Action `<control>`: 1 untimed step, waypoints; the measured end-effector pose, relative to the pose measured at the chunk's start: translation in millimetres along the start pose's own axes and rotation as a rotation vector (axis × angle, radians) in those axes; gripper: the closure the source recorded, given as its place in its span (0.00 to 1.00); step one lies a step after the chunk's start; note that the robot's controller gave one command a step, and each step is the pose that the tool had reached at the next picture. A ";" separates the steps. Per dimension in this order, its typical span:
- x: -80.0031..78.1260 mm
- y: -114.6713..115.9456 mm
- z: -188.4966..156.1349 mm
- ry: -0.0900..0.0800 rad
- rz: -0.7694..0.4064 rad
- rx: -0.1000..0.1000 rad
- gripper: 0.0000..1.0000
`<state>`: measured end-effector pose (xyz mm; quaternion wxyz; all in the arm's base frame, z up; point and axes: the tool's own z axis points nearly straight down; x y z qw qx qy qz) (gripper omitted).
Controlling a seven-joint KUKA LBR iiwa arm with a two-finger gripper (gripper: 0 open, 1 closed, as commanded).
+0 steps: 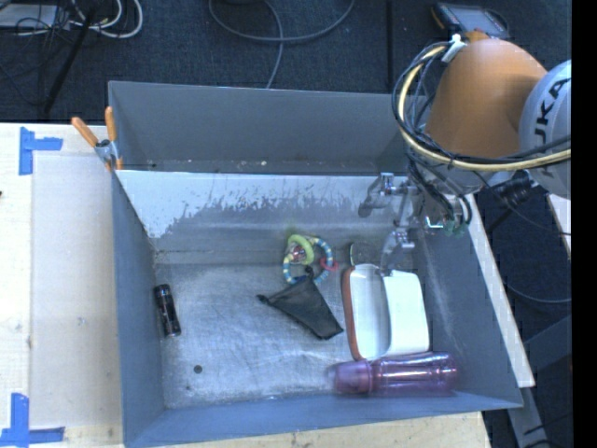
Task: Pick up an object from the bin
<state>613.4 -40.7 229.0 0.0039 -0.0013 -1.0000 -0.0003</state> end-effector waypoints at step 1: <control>-1.4 0.4 -4.7 -0.008 -0.002 0.000 1.00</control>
Offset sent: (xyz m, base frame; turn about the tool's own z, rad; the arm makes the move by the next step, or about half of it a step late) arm 0.0000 0.0000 0.0000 0.0000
